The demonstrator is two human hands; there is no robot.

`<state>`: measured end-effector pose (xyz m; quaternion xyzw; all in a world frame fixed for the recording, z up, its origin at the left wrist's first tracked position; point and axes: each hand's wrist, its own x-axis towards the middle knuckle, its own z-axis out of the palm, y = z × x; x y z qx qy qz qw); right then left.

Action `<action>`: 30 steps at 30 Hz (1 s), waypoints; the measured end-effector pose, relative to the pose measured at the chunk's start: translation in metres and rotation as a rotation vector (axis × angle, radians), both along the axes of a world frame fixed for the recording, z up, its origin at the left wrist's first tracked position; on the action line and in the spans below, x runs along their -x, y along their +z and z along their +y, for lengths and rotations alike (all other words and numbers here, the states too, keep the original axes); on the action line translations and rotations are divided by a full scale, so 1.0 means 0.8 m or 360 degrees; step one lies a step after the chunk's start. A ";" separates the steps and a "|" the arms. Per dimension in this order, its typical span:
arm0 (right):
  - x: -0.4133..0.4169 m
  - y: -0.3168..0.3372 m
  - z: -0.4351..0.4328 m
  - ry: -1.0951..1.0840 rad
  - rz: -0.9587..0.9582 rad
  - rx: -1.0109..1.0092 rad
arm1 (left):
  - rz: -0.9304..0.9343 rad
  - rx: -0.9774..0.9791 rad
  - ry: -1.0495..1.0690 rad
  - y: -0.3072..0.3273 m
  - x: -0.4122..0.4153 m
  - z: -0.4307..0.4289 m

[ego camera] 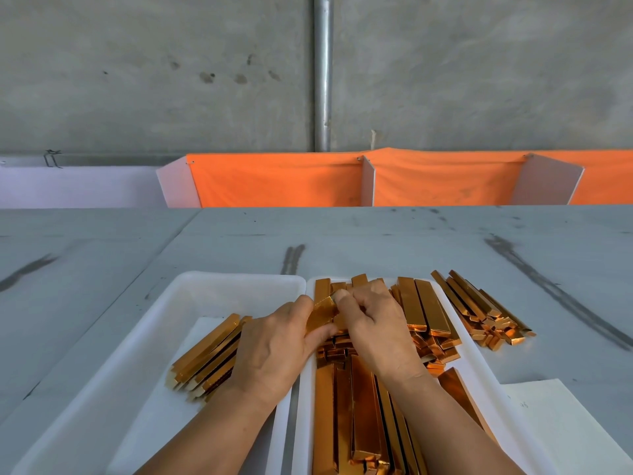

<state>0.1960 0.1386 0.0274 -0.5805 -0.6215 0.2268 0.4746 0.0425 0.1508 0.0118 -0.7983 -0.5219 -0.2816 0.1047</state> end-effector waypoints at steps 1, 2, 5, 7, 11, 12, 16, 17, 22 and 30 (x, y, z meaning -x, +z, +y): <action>0.000 -0.001 0.001 -0.0036 0.0003 -0.0014 | -0.0007 -0.0003 -0.0005 0.001 0.000 0.000; 0.000 -0.002 0.003 -0.0065 0.0010 -0.0022 | -0.0011 -0.0004 -0.0007 0.001 0.000 0.000; 0.000 -0.002 0.004 -0.0111 0.0010 -0.0005 | -0.0005 0.0021 -0.0007 0.000 0.000 0.000; -0.001 -0.001 0.004 -0.0149 0.0021 -0.0008 | 0.0010 0.0023 -0.0007 0.000 0.000 0.000; 0.001 0.001 0.002 -0.0178 0.0055 -0.0039 | 0.0029 -0.0002 0.0014 0.000 0.000 0.000; 0.001 0.001 0.002 -0.0167 0.0071 -0.0057 | 0.0026 -0.0010 0.0019 0.000 -0.001 0.000; 0.000 0.000 0.002 -0.0138 0.0119 -0.0108 | 0.0029 -0.0031 0.0029 0.001 0.000 -0.001; -0.001 -0.001 0.002 -0.0137 0.0081 -0.0134 | 0.0037 -0.0037 0.0030 0.001 0.000 -0.002; -0.002 -0.006 0.003 -0.0101 -0.0073 -0.0323 | 0.0055 -0.0055 0.0029 0.003 -0.003 -0.003; -0.001 -0.006 0.003 -0.0019 -0.0050 -0.0304 | 0.0064 -0.0021 0.0045 -0.001 -0.001 -0.001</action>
